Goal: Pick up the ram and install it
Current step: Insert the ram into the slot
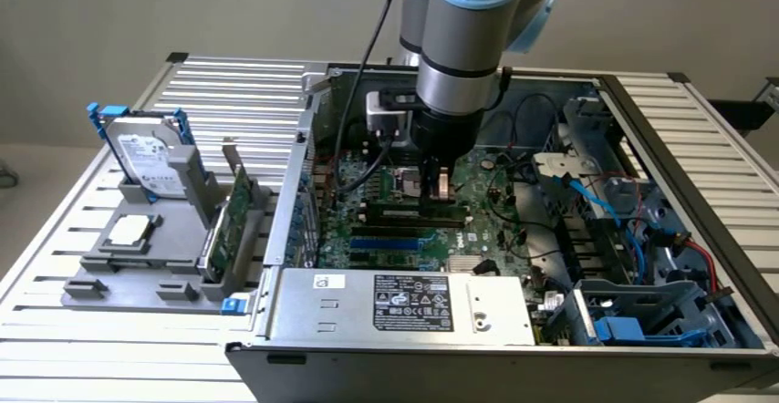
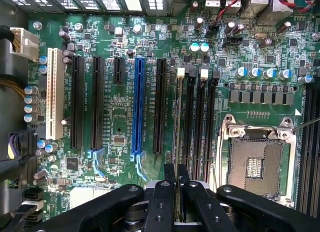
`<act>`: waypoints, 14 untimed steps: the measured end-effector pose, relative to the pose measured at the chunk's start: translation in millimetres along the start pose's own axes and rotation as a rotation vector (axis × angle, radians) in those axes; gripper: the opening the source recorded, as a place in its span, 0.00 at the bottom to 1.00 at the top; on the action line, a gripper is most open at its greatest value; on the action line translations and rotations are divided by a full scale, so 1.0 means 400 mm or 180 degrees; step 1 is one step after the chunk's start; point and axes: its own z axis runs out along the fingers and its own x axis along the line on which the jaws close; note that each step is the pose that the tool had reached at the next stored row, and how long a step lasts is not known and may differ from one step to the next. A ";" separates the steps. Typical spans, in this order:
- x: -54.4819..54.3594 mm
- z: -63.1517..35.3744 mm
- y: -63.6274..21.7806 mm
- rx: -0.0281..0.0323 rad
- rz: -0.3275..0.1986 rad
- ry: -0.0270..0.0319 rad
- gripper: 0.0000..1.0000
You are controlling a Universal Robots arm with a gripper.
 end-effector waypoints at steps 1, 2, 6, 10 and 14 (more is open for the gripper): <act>0.000 0.001 0.000 0.0000 0.0000 0.0000 0.13; 0.000 0.001 0.000 0.0000 0.0000 0.0001 0.13; 0.000 0.004 0.000 0.0000 0.0000 0.0001 0.13; 0.000 0.004 0.000 0.0000 0.0001 0.0000 0.13; 0.000 0.004 0.000 0.0000 0.0010 -0.0001 0.13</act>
